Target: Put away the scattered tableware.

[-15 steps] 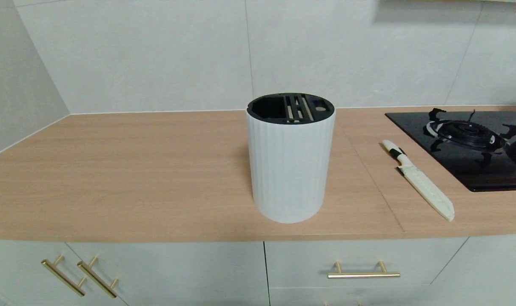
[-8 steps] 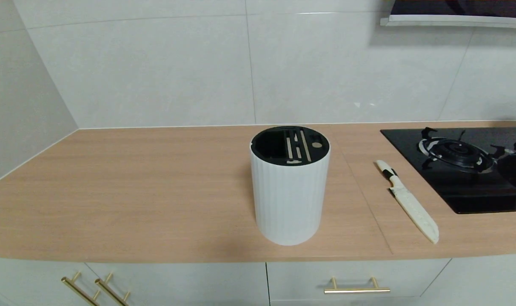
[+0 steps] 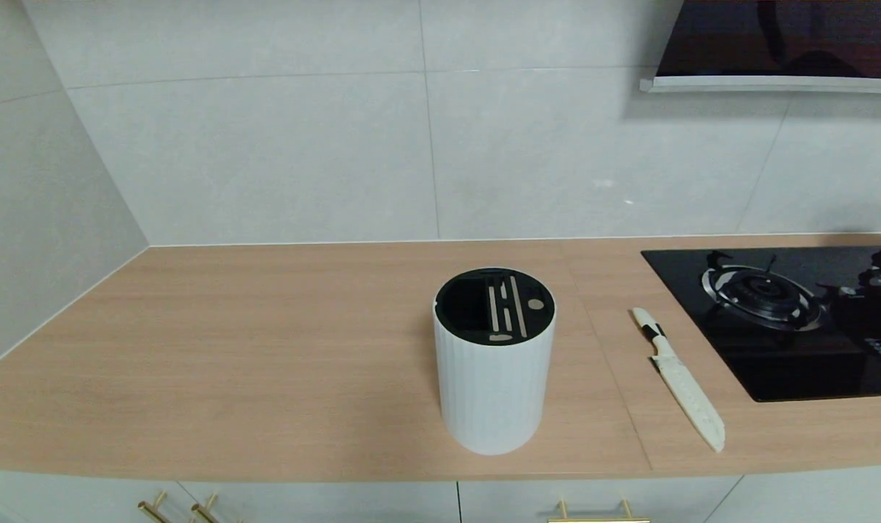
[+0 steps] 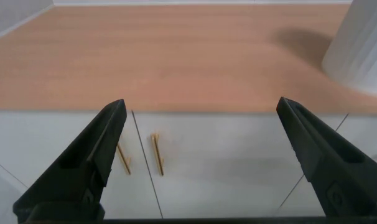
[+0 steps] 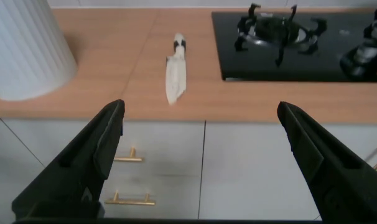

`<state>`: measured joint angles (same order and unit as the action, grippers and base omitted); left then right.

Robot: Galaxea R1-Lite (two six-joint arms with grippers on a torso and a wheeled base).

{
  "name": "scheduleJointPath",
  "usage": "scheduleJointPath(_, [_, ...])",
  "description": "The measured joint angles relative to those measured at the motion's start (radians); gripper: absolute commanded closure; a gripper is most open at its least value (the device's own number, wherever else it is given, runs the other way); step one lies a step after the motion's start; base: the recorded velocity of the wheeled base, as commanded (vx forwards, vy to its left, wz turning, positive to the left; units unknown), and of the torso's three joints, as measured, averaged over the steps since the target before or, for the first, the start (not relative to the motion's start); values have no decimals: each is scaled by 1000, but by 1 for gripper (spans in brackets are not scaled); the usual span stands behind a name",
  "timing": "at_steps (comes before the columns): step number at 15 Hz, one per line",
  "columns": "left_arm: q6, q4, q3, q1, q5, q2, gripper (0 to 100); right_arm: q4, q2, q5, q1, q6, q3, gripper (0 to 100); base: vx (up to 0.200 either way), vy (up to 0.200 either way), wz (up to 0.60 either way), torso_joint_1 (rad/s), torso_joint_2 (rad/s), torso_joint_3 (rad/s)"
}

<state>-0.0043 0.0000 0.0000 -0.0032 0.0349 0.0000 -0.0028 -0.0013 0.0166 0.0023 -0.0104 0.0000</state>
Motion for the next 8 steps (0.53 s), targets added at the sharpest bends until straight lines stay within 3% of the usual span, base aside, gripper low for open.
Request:
scheduleJointPath(6, [0,0,0,0,0,0,0,0,0,-3,0,2,0,0,0,0,0,223,-461,-246])
scheduleJointPath(8, [0,0,0,0,0,0,0,0,0,-3,0,3,0,0,0,0,0,33,-94,-38])
